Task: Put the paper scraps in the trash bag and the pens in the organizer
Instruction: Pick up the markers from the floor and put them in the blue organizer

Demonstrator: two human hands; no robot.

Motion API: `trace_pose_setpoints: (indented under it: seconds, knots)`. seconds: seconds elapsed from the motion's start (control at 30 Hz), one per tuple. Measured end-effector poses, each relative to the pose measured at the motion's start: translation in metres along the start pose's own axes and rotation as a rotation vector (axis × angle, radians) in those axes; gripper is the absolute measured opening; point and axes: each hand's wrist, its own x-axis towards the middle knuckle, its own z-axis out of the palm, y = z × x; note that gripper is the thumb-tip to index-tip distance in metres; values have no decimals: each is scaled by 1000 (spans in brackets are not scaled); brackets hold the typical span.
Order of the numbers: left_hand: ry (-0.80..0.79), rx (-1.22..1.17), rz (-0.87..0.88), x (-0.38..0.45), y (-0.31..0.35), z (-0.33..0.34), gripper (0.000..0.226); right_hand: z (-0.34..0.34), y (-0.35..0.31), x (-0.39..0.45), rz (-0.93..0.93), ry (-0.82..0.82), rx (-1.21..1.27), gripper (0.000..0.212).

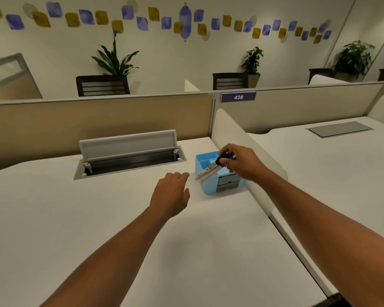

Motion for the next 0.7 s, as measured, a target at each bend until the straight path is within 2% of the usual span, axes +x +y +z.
trace_pose_setpoints:
  seconds: [0.13, 0.27, 0.47, 0.7]
  knots:
    - [2, 5, -63, 38, 5, 12, 51, -22, 17, 50, -58, 68, -110, 13]
    - [-26, -24, -115, 70, 10, 26, 51, -29, 28, 100, -123, 47, -269, 13]
    - [-89, -42, -171, 101, 7, 47, 52, -5, 48, 153, -134, -5, -367, 15]
    - [-93, -127, -244, 121, 3, 59, 51, 23, 65, 178, -81, -68, -423, 19]
